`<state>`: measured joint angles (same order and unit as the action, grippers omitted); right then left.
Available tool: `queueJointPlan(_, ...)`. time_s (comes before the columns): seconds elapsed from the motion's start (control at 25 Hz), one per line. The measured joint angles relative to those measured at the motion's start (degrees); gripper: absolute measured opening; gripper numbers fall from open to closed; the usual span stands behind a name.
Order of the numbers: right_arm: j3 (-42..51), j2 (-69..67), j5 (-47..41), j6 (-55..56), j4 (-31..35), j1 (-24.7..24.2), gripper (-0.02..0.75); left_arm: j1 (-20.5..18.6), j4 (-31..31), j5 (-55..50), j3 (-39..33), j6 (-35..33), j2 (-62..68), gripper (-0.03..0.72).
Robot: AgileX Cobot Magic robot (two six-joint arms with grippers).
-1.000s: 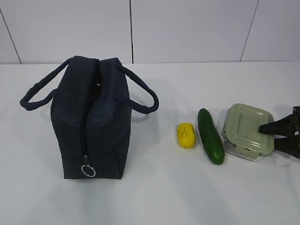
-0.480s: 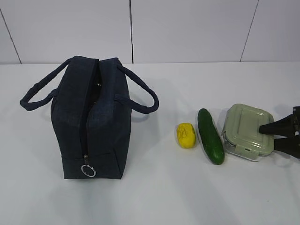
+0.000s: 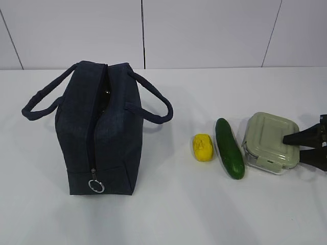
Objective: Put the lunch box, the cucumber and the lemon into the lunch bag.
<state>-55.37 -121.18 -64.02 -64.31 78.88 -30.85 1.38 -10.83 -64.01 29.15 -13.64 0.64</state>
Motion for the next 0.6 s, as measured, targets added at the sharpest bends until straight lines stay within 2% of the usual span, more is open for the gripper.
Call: queueJointPlan(0.6,0.0,2.2,0.2,0.2,-0.4,0.0,0.36,0.0,-0.4,0.0,0.0,0.0,0.0,0.238)
